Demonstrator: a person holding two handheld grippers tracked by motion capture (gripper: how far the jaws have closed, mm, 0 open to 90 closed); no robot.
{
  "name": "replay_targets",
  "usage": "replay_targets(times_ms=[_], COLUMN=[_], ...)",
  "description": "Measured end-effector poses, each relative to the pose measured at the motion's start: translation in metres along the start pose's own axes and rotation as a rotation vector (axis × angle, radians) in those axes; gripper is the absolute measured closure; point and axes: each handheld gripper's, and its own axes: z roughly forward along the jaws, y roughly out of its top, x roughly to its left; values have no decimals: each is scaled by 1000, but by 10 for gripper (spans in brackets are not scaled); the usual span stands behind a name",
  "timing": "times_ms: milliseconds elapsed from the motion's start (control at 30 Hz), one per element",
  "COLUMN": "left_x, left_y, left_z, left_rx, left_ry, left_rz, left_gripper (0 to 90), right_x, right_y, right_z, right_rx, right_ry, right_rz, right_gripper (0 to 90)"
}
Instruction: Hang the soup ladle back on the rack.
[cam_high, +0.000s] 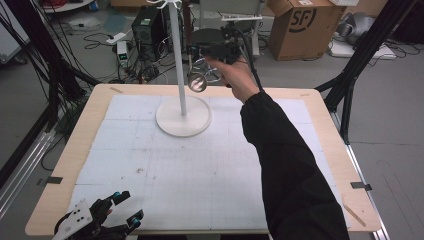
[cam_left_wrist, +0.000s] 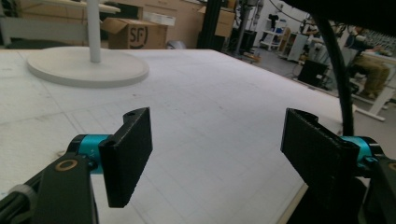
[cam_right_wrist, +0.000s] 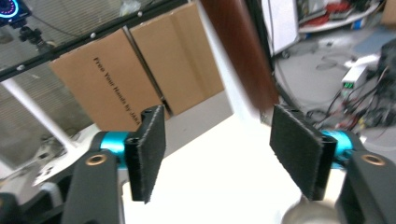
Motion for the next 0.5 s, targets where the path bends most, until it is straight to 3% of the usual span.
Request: replay_targets(times_ms=[100,300,500], left_x=[-1,-4,-8], left_y=[2,1,3], left_z=[2,10,20], left_rx=[3,24,34], left_ry=[-12,-30,-29], left_rz=[-9,-22,-5], left_gripper=[255,252,236], right_x=[0,6,28], right_y=[-19,-61,-106], right_z=[-15,-68,-128], right_rx=[-1,-47,-84], right_ry=[10,16,-26], right_rz=[14,16,-42], right_gripper=[263,206,171])
